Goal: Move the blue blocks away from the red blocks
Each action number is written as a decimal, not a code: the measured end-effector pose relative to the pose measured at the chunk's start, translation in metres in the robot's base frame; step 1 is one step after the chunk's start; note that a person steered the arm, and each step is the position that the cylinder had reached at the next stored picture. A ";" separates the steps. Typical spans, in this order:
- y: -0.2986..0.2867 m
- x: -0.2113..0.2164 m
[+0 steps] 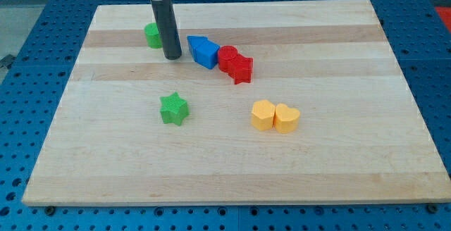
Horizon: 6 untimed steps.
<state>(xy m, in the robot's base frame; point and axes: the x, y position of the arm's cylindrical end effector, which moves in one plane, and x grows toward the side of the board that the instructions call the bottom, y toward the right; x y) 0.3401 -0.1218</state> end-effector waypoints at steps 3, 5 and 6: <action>0.030 0.053; 0.088 0.054; 0.077 0.040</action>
